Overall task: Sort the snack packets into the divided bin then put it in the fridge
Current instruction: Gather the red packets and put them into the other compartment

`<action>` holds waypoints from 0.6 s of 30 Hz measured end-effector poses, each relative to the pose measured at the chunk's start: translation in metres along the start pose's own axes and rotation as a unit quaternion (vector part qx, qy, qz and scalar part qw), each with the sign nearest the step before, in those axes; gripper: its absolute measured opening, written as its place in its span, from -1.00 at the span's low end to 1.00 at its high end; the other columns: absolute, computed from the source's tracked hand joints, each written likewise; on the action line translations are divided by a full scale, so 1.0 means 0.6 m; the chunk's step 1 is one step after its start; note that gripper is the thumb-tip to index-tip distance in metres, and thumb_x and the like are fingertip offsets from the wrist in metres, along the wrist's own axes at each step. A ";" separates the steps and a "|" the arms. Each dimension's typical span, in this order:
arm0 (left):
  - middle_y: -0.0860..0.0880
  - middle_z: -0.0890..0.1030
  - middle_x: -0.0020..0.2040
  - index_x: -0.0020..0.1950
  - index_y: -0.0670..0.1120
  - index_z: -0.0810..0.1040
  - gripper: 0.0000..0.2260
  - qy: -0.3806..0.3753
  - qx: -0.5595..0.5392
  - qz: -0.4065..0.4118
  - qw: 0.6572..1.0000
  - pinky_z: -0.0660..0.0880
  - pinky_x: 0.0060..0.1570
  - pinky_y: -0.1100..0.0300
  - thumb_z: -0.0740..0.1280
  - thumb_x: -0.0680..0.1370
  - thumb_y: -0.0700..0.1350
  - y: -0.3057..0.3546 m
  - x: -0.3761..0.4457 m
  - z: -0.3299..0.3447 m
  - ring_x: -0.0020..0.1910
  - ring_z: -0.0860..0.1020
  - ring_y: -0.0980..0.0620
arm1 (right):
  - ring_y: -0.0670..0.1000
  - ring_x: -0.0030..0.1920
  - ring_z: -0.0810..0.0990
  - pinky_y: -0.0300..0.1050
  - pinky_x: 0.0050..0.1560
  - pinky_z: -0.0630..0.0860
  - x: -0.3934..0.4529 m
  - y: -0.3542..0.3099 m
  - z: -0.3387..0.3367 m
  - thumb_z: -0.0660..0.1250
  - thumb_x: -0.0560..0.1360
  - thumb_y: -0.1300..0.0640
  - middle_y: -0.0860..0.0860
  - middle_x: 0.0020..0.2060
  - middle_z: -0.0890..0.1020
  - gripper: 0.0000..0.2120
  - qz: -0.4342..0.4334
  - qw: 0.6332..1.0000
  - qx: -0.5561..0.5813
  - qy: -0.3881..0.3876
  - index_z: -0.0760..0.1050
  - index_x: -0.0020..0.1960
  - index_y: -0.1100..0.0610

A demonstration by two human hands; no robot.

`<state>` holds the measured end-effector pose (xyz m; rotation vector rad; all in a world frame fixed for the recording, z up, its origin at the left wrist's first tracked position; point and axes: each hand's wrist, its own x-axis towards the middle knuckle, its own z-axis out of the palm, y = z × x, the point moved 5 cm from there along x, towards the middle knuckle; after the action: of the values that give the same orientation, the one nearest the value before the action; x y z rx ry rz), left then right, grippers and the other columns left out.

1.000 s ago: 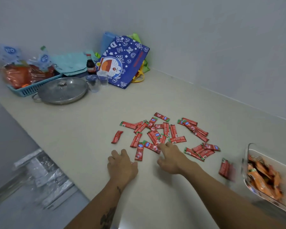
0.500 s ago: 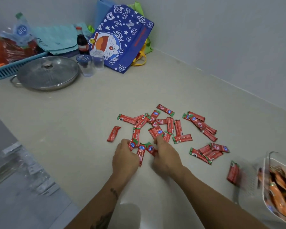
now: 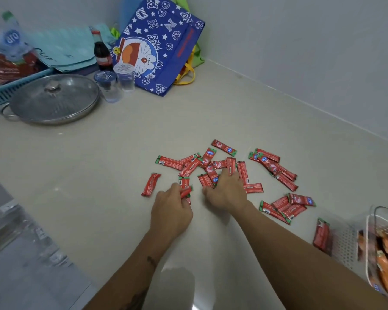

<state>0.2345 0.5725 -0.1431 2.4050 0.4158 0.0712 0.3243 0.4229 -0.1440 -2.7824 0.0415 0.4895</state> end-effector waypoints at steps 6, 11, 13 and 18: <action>-0.11 0.59 -0.04 0.12 -0.14 0.38 -0.81 0.015 0.082 -0.033 0.996 0.43 -0.05 -0.01 0.18 0.59 -0.06 0.002 0.040 0.004 0.02 0.48 -0.16 | 0.21 0.25 0.42 0.09 0.18 0.49 -0.021 -0.010 0.030 0.41 0.42 0.17 0.18 0.28 0.38 -0.34 -0.066 0.997 -0.017 0.047 0.18 0.43 0.10; -0.10 0.53 0.20 0.26 -0.14 0.34 -0.59 -0.007 0.168 -0.065 0.984 0.40 0.10 0.01 0.26 0.54 0.09 0.006 0.047 0.041 0.20 0.44 -0.12 | 0.12 0.14 0.46 0.06 0.13 0.50 -0.044 0.020 0.026 0.30 0.48 0.17 0.10 0.16 0.50 -0.54 -0.084 0.994 -0.004 0.063 0.28 0.34 0.09; -0.10 0.53 0.17 0.24 -0.13 0.38 -0.67 0.012 0.189 -0.044 0.981 0.42 0.06 0.05 0.25 0.53 -0.02 0.005 0.046 0.041 0.16 0.46 -0.10 | 0.12 0.12 0.46 0.08 0.14 0.49 -0.049 0.039 0.018 0.23 0.53 0.12 0.09 0.12 0.52 -0.62 -0.071 0.995 -0.004 0.067 0.29 0.33 0.08; -0.18 0.54 0.00 0.07 -0.20 0.47 -0.76 0.055 0.183 0.021 0.981 0.44 -0.06 -0.02 0.33 0.44 -0.17 -0.010 0.050 0.018 -0.02 0.48 -0.18 | 0.01 -0.10 0.51 0.03 -0.07 0.54 -0.047 0.056 -0.029 0.22 0.56 0.22 0.03 -0.05 0.52 -0.88 -0.052 0.993 0.102 0.027 0.38 0.08 0.08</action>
<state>0.2627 0.5795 -0.1566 2.7825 0.4617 0.1588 0.3004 0.3848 -0.1293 -2.5811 -0.0388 0.3609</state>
